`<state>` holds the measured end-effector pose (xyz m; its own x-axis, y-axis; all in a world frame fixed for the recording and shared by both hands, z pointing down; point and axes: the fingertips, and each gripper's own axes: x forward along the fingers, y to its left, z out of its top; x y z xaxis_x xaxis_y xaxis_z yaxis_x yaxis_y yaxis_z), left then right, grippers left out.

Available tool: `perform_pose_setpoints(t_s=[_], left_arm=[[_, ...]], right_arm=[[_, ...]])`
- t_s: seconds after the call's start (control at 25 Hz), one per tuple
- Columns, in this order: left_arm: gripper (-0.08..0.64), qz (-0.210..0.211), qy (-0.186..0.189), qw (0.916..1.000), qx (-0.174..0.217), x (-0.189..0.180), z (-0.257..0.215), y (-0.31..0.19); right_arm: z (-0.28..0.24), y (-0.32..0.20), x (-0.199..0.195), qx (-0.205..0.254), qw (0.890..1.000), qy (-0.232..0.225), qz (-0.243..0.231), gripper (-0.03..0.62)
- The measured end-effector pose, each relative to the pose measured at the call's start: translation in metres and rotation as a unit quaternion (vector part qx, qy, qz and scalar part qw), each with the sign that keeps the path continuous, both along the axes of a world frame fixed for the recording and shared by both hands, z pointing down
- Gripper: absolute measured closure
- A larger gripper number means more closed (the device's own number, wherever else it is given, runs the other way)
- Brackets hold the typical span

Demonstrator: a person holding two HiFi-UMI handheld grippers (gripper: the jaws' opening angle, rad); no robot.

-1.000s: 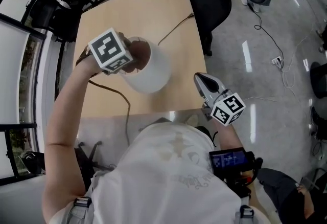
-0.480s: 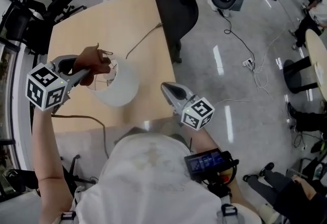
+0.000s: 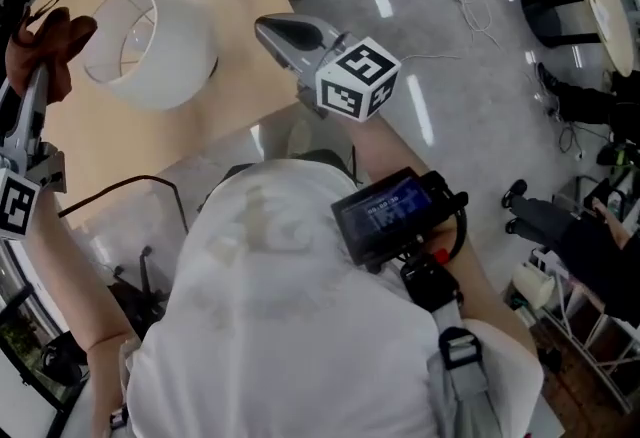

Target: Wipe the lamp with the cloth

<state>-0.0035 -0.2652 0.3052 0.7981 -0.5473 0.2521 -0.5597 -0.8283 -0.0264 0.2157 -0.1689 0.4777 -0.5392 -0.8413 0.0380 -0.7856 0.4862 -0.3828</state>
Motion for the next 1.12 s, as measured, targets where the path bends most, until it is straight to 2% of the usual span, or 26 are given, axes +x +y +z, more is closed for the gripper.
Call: perform_pose_setpoints(t_s=[0.36,0.48,0.56,0.68,0.8,0.96,1.12], left_arm=[[0.41,-0.044,0.069,0.9963,0.027,-0.013,0.002,-0.008],[0.41,-0.071,0.063,0.9941,0.053,-0.02,0.014,0.005],[0.41,-0.072,0.072,0.9933,0.055,-0.023,0.02,0.016],[0.41,-0.07,0.085,0.9931,0.04,-0.027,0.044,0.038],[0.41,-0.07,0.092,0.9933,0.009,-0.054,0.077,0.073],[0.41,-0.064,0.099,0.9928,-0.019,-0.095,0.117,0.116],[0.41,-0.052,0.103,0.9922,-0.047,-0.106,0.151,0.138]], right_arm=[[-0.017,-0.01,-0.004,0.004,1.0,0.012,0.013,0.58],[-0.015,-0.003,-0.011,0.007,1.0,0.022,0.009,0.58],[-0.024,-0.001,-0.02,0.012,0.999,0.029,0.006,0.58],[-0.029,0.015,-0.03,0.014,0.999,0.045,0.004,0.58],[-0.025,0.046,-0.06,0.01,0.998,0.057,0.006,0.58],[-0.018,0.08,-0.106,0.003,0.998,0.055,0.014,0.58],[-0.013,0.098,-0.128,0.002,0.998,0.054,0.012,0.58]])
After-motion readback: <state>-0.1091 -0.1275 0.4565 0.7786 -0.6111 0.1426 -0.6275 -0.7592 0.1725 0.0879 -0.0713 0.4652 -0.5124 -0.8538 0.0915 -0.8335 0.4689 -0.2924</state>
